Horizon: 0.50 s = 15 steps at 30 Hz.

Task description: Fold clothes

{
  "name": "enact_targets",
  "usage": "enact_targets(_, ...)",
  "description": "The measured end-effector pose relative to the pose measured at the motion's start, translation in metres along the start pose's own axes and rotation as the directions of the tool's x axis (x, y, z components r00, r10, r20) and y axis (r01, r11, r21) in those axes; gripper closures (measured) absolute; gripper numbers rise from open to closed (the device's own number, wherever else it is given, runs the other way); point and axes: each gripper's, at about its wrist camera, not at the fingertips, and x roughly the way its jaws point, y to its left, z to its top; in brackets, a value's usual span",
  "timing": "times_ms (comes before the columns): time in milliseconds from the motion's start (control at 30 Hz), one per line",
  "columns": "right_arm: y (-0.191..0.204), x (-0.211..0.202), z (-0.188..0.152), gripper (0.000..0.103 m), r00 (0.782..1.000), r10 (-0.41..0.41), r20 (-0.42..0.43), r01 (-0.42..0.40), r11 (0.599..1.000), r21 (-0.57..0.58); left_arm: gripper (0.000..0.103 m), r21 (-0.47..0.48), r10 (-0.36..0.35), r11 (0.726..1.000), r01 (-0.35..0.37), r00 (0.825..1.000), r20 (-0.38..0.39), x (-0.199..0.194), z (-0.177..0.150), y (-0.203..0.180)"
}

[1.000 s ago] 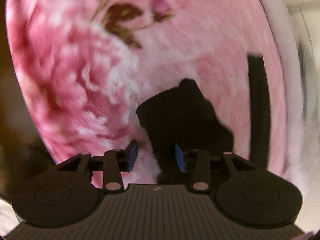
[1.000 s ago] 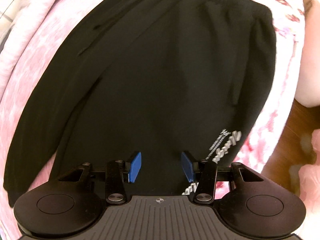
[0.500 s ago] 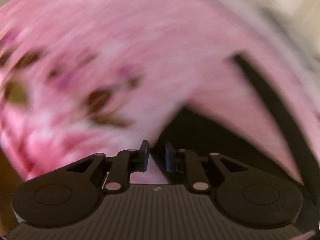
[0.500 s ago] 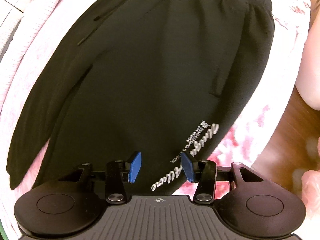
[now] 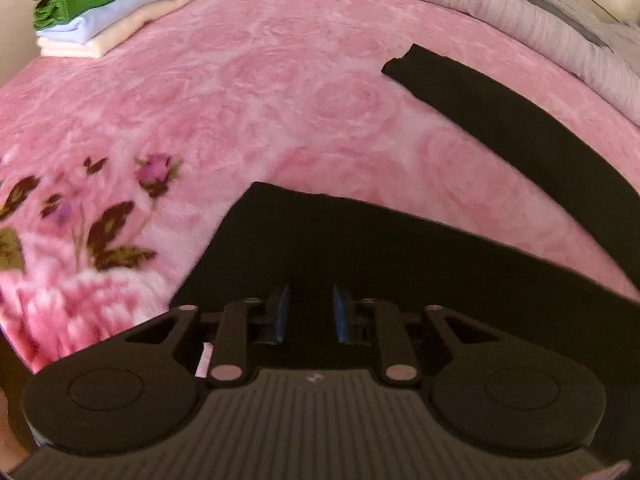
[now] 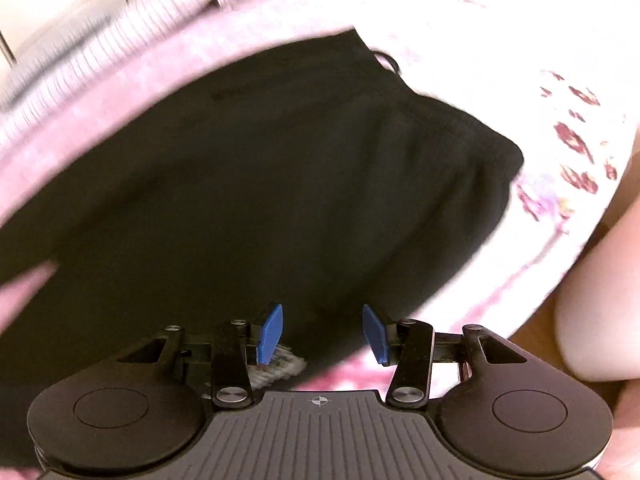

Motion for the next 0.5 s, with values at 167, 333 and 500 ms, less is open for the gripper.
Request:
enact_targets(167, -0.030, -0.019, -0.005, 0.055, 0.999, -0.051, -0.012, 0.052, 0.990, 0.127, 0.085, 0.132, -0.154, 0.978, 0.164, 0.984, -0.084, -0.001, 0.015, -0.080)
enact_targets(333, -0.032, -0.034, 0.007, 0.054, 0.997, -0.073, 0.034, 0.065, 0.979, 0.193, 0.085, 0.295, -0.340, 0.857, 0.422, 0.894, -0.290, 0.019, 0.018, -0.185)
enact_targets(500, -0.018, -0.020, 0.022, 0.055, 0.996, -0.088, 0.031, 0.080, 0.976, 0.201, 0.083, 0.364, -0.380, 0.755, 0.545, 0.817, -0.434, 0.030, 0.016, -0.281)
